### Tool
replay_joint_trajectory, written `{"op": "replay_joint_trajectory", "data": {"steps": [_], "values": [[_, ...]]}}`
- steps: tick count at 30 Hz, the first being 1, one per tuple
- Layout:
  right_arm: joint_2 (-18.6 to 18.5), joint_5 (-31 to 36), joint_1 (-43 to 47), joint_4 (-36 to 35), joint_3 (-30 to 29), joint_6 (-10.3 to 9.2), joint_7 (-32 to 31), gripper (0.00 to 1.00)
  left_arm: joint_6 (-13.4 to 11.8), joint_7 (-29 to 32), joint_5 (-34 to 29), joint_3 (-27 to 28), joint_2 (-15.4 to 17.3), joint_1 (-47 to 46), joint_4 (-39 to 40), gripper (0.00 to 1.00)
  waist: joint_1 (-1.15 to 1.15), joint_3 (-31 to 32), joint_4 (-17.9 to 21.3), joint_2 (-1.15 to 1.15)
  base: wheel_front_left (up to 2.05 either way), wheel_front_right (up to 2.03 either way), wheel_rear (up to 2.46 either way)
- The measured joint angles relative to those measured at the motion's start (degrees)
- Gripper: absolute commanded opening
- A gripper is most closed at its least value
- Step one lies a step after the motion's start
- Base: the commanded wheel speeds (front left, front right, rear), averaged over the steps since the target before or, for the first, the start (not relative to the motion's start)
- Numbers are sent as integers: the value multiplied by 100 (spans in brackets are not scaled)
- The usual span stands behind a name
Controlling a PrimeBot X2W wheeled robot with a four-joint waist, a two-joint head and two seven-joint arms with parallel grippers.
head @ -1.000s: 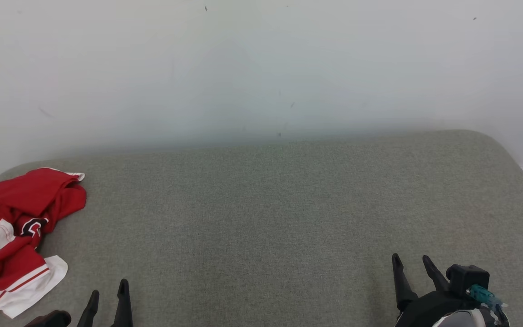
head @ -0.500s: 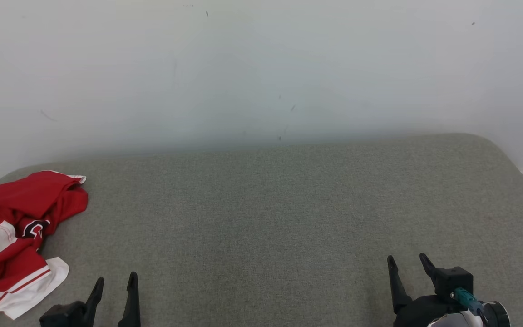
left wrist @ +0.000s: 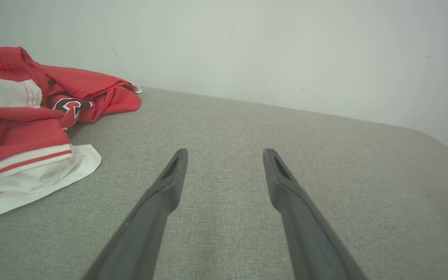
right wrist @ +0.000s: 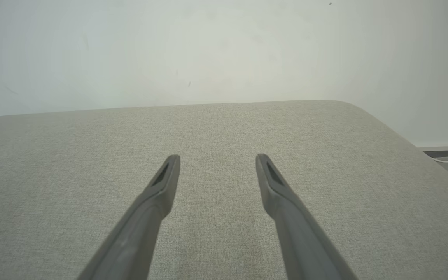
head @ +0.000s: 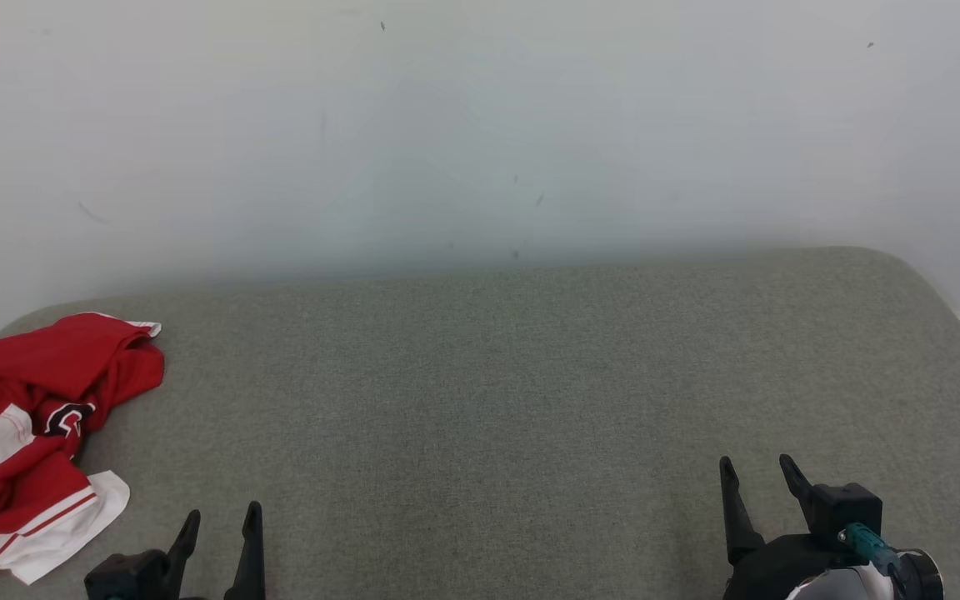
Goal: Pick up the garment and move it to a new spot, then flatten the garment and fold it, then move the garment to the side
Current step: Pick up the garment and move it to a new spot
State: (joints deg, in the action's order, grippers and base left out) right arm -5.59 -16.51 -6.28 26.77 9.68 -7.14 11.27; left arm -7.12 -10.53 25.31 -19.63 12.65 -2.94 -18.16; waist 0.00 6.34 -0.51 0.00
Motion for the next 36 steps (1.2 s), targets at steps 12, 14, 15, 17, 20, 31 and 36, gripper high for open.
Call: {"op": "replay_joint_trajectory", "data": {"steps": [12, 14, 15, 17, 20, 31, 36], "values": [[35, -1, 188, -229, -74, 0, -19, 100, 0, 246, -183, -107, 26, -135, 20, 100, 0, 7, -548, 0, 0, 0, 0], [67, -1, 174, -244, -37, 0, -24, 100, 0, 250, -191, -70, 62, -127, 47, 100, 0, 2, -691, 0, 0, 0, 0], [87, -2, 163, -249, -23, 0, -30, 100, 0, 252, -197, -38, 78, -116, 60, 100, 0, 0, -764, 0, 0, 0, 0], [111, -2, 136, -263, 5, 0, -67, 100, 0, 278, -211, 9, 116, -112, 71, 100, 0, -6, -916, 0, 0, 0, 0], [123, -2, 103, -272, -21, 0, -67, 100, 0, 308, -222, 36, 144, -110, 123, 100, 0, -23, -1234, 0, 0, 0, 0], [186, 24, 104, -314, -115, 0, -68, 100, 0, 446, -233, 125, 149, -112, 223, 100, 0, -110, -2013, 0, 0, 0, 0], [193, 46, 108, -365, -182, 0, -75, 100, -1, 616, -176, 162, 79, -138, 202, 100, 0, -207, -2199, 0, 0, 0, 0]]}}
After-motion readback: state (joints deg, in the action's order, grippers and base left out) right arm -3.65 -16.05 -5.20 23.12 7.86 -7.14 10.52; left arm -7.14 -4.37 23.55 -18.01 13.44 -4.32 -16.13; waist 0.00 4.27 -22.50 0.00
